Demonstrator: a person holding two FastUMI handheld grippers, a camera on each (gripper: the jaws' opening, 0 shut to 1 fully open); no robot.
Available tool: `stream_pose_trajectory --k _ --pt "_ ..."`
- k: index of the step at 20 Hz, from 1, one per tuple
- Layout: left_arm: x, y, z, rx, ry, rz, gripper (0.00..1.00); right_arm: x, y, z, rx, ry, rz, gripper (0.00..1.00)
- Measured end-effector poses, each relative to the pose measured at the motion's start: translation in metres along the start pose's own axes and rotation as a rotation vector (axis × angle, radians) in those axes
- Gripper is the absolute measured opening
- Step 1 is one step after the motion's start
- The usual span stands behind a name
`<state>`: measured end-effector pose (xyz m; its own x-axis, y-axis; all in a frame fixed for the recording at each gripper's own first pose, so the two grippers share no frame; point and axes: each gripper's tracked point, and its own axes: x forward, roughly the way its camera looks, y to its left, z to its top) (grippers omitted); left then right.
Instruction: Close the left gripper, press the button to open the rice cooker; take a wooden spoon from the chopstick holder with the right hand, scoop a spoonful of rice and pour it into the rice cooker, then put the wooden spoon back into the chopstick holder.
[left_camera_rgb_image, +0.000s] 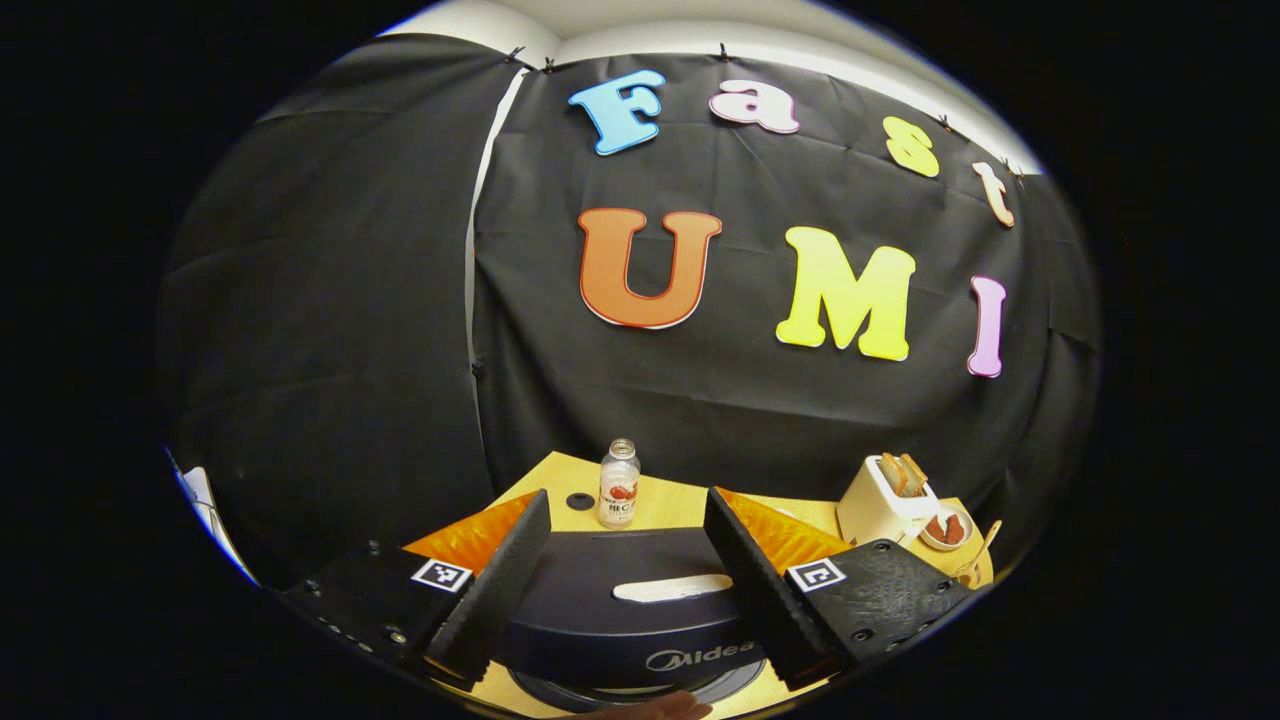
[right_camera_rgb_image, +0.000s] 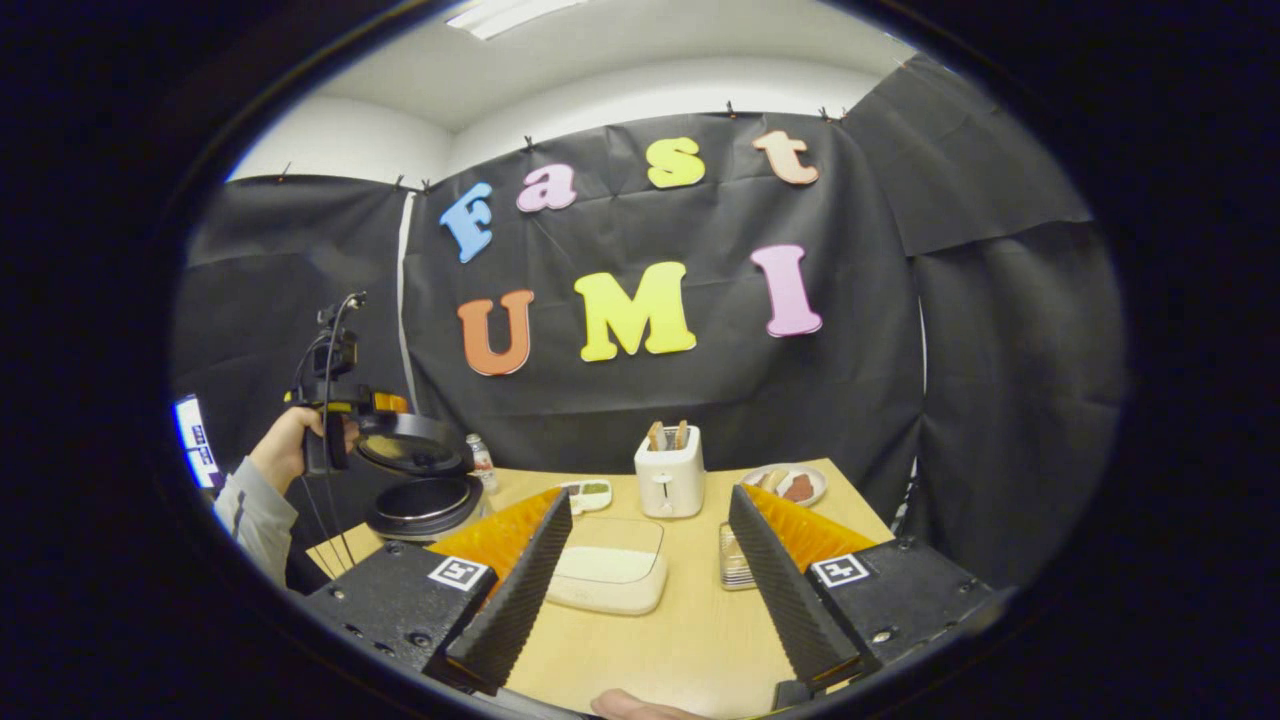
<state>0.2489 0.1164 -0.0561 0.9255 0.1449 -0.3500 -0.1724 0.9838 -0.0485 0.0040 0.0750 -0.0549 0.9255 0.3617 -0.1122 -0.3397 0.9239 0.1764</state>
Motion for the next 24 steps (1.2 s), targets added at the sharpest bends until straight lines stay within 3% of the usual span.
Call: stream_pose_trajectory --k 1,5,8,9,12,13,16,19,20,21,23,24 --pt "-0.003 -0.002 -0.010 0.006 0.016 -0.002 1.00 -0.001 0.000 0.000 -0.007 -0.003 -0.003 1.00" --pt "-0.015 -0.010 -0.058 0.027 0.126 -0.009 0.95 -0.003 0.009 -0.004 -0.007 0.004 0.015 1.00" --pt "-0.021 -0.010 -0.074 0.040 0.101 -0.004 0.97 -0.001 0.015 -0.008 -0.018 0.014 0.023 1.00" --pt "-0.022 -0.007 -0.079 0.031 0.103 -0.005 0.97 -0.002 0.018 -0.010 -0.023 0.019 0.029 0.96" --pt "-0.024 -0.010 -0.101 0.041 0.131 -0.010 0.97 -0.003 0.023 -0.014 -0.036 0.021 0.040 0.96" --pt "-0.027 -0.008 -0.107 0.048 0.141 -0.015 0.97 -0.003 0.024 -0.015 -0.039 0.021 0.041 1.00" --pt "-0.038 -0.013 -0.130 0.074 0.182 -0.045 0.97 -0.004 0.026 -0.020 -0.037 0.027 0.044 0.96" --pt "-0.052 -0.013 -0.134 0.098 0.172 -0.053 0.97 -0.002 0.030 -0.028 -0.030 0.046 0.057 1.00" --pt "-0.057 -0.013 -0.135 0.097 0.175 -0.051 0.97 -0.002 0.030 -0.029 -0.028 0.049 0.056 0.96" --pt "-0.062 -0.015 -0.136 0.099 0.177 -0.051 0.97 -0.002 0.031 -0.030 -0.029 0.050 0.057 1.00" --pt "-0.071 -0.019 -0.140 0.107 0.173 -0.055 0.97 -0.004 0.033 -0.032 -0.033 0.054 0.060 0.96" --pt "-0.074 -0.018 -0.140 0.103 0.169 -0.054 0.97 -0.004 0.032 -0.034 -0.035 0.057 0.061 1.00"
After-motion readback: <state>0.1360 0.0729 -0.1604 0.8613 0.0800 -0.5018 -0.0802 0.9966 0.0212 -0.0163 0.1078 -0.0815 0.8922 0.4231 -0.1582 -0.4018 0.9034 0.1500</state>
